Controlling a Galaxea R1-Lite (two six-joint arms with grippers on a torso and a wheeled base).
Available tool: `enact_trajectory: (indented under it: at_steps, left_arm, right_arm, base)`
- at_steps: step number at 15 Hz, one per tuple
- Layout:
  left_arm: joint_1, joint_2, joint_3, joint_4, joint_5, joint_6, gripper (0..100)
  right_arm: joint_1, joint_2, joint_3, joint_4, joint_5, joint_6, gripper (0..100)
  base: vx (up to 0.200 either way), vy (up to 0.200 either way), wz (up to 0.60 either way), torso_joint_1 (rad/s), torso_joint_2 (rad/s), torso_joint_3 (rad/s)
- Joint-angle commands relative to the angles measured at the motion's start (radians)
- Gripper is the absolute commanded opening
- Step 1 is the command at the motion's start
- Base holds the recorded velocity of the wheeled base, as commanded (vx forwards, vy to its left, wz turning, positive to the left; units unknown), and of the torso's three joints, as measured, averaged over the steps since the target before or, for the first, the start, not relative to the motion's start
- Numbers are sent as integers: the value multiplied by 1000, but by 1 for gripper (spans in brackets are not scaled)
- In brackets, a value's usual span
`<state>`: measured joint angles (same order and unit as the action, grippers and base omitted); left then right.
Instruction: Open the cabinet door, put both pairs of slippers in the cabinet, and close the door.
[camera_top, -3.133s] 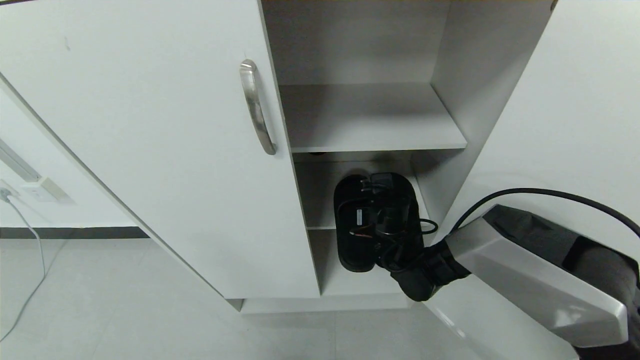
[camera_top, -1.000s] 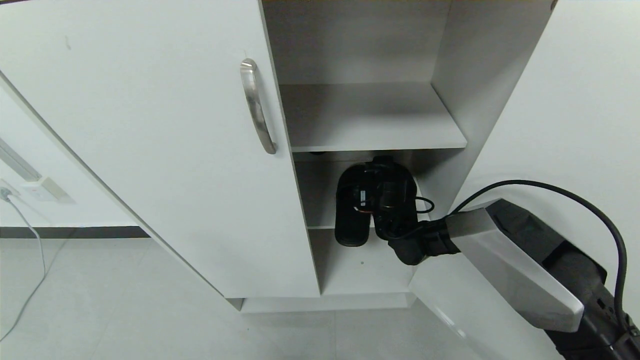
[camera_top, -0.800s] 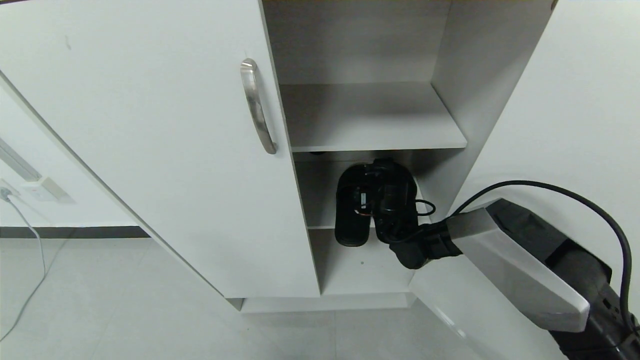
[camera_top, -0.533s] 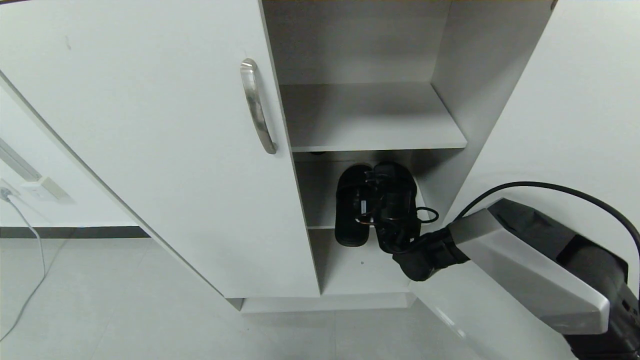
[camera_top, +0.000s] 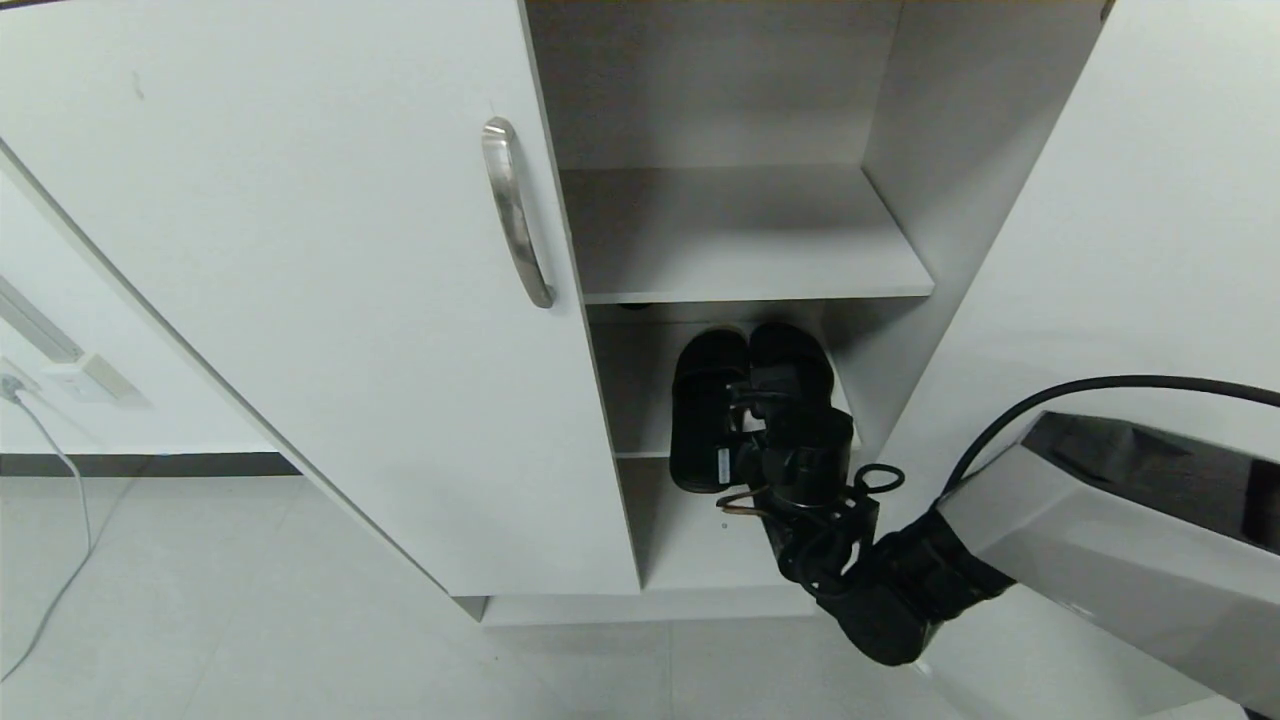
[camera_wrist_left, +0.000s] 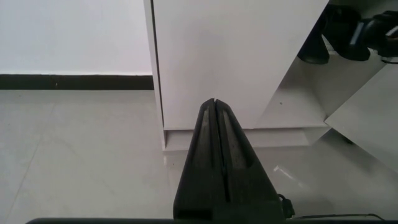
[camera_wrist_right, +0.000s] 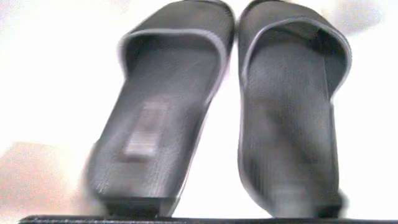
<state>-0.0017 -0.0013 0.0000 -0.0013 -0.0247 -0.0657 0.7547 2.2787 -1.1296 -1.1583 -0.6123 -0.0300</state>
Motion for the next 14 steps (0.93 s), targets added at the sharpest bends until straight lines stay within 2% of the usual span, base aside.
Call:
enact_trajectory:
  at_steps: [1, 4, 9, 14]
  left_arm:
    - [0, 1, 0, 1, -1, 0, 0]
    - [0, 1, 0, 0, -1, 0, 0]
    - [-1, 1, 0, 0, 0, 0, 0]
    - [0, 1, -2, 0, 0, 0, 0]
  right_arm:
    - [46, -91, 145, -57, 5, -1, 0]
    - [89, -110, 228, -116, 6, -2, 0]
    - [97, -110, 248, -130, 5, -2, 0]
    - [101, -110, 267, -136, 3, -8, 0]
  base:
    - [0, 0, 0, 0, 0, 0]
    - [0, 0, 0, 0, 0, 0]
    - [0, 0, 0, 0, 0, 0]
    - [-200, 0, 0, 2, 3, 1]
